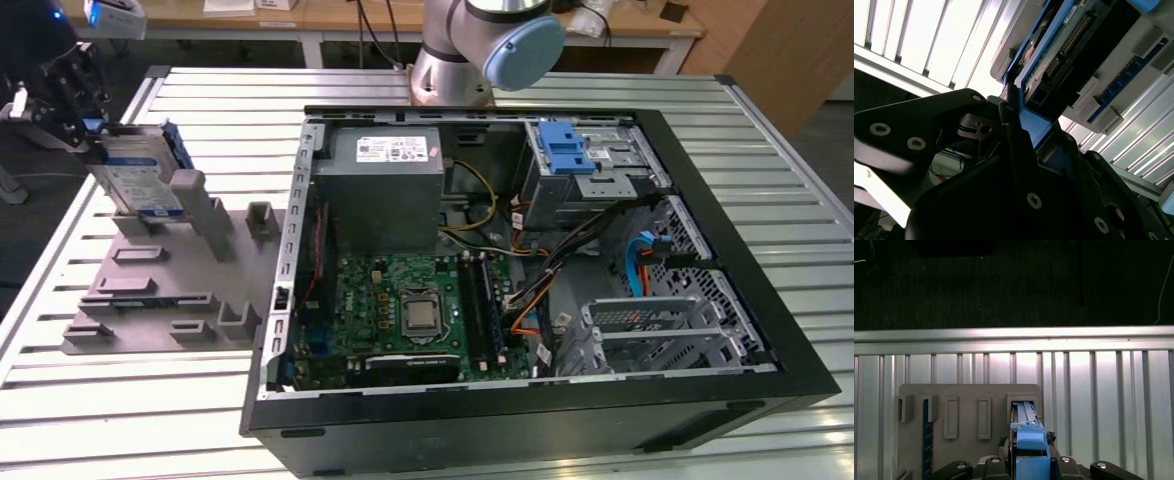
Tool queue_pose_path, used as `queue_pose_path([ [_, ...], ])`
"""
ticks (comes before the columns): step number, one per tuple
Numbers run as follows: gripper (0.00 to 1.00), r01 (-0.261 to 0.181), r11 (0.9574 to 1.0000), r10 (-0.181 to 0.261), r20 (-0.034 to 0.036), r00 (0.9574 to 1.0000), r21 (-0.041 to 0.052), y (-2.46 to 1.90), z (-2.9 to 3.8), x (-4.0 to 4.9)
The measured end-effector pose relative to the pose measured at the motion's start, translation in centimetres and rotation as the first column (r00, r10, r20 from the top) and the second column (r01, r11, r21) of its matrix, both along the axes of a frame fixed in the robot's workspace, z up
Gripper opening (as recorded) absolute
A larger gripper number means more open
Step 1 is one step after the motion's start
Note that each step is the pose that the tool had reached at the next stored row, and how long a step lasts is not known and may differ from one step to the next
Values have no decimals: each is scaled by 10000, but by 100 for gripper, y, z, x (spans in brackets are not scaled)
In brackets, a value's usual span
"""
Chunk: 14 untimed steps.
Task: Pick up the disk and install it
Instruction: 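Pick up the disk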
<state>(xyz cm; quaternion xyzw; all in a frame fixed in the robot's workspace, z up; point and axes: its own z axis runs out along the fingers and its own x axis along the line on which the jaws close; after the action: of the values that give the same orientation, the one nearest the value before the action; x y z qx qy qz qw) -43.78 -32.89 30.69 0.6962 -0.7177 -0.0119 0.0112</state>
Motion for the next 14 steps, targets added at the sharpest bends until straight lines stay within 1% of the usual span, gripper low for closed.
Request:
queue_pose_path([
  [14,36,1,10000,-1,1,10000,0,0,55,0],
])
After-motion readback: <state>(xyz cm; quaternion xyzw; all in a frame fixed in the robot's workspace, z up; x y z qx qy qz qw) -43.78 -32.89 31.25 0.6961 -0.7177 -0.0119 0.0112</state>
